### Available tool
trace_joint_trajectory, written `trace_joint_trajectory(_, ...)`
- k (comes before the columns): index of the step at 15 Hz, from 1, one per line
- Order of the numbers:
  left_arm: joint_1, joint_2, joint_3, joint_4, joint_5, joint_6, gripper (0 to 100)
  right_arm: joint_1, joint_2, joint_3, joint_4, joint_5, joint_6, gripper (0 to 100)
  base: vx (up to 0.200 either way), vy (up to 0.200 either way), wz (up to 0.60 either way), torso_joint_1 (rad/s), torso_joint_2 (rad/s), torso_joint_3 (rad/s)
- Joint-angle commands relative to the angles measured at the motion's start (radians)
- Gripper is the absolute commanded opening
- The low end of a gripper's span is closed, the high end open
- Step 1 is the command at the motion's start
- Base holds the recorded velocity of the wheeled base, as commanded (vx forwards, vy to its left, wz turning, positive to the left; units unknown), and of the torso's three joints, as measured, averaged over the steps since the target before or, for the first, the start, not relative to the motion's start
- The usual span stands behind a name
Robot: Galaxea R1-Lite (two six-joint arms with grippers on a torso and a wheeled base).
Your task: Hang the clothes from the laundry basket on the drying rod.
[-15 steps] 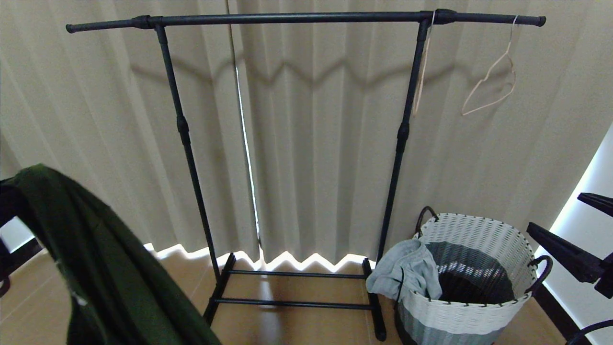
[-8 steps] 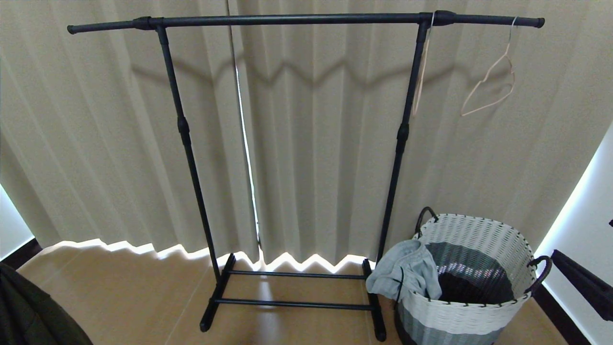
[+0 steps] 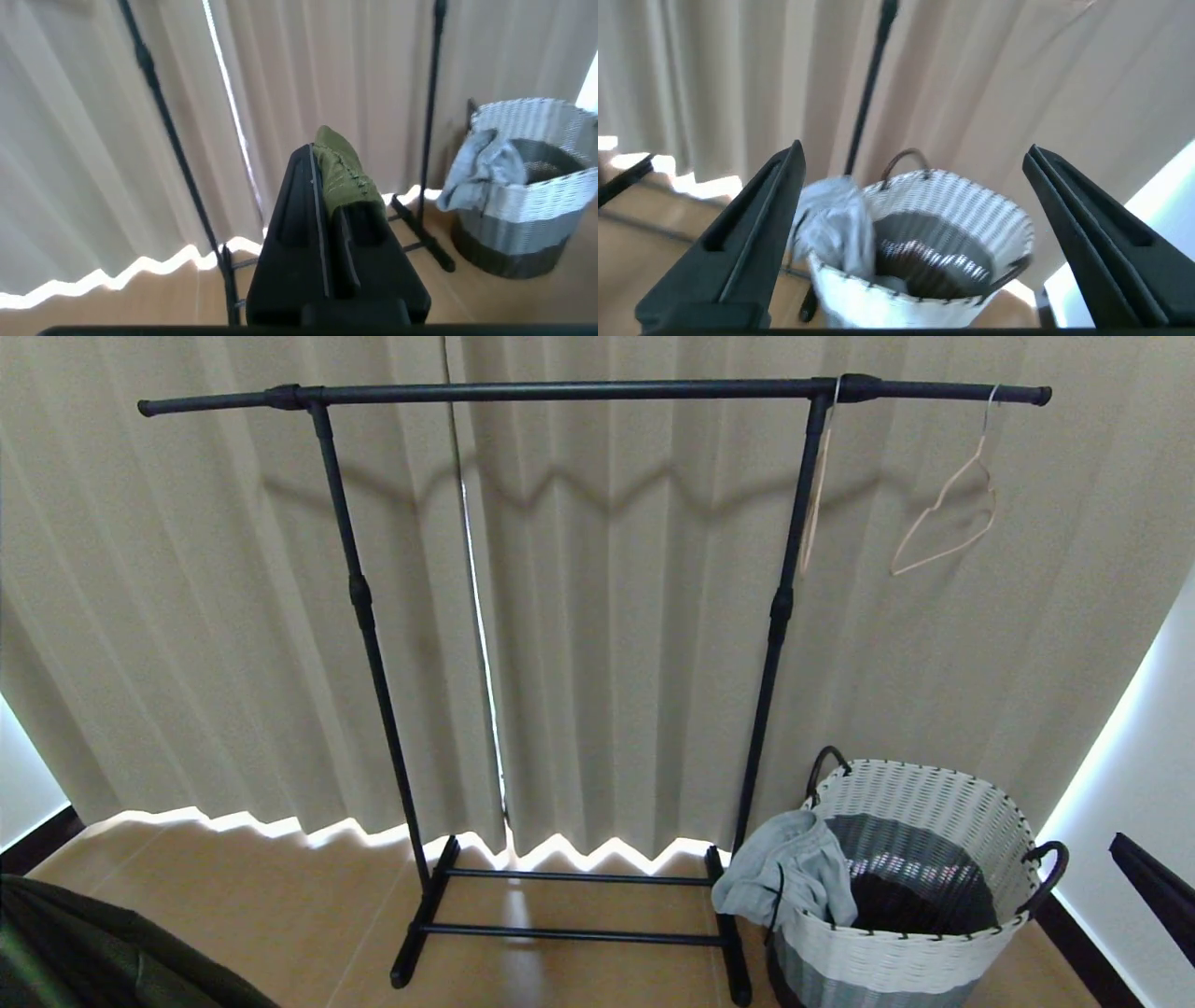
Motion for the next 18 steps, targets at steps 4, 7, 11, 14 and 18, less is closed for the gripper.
trace_joint_trajectory(4, -0.001, 0.004, 0.002, -0.001, 0.000, 0.004, 0, -0.005, 0.127, -0.029, -0.002, -0.005, 0.001, 100, 0.000, 0.000, -0.60, 0.080, -0.39, -0.313)
trace_joint_trajectory(7, -0.003, 0.004, 0.005, -0.005, -0.002, 0.004, 0, -0.005, 0.126, -0.020, -0.001, -0.005, 0.001, 100, 0.000, 0.000, -0.20, 0.121, -0.44, -0.325)
trace_joint_trajectory(11, -0.003, 0.004, 0.011, -0.019, -0.002, 0.004, 0, 0.003, 0.110, 0.020, -0.008, 0.000, 0.001, 100, 0.000, 0.000, 0.00, 0.089, -0.29, -0.203)
trace_joint_trajectory(14, -0.003, 0.004, 0.022, -0.019, -0.002, 0.004, 0, 0.004, 0.075, 0.034, -0.004, 0.001, 0.001, 100, 0.000, 0.000, 0.00, 0.006, -0.02, -0.015)
trace_joint_trajectory(18, -0.001, 0.011, 0.033, -0.019, -0.002, 0.001, 0, 0.004, 0.091, 0.034, -0.001, -0.002, -0.004, 100, 0.000, 0.000, 0.15, 0.002, 0.00, -0.001)
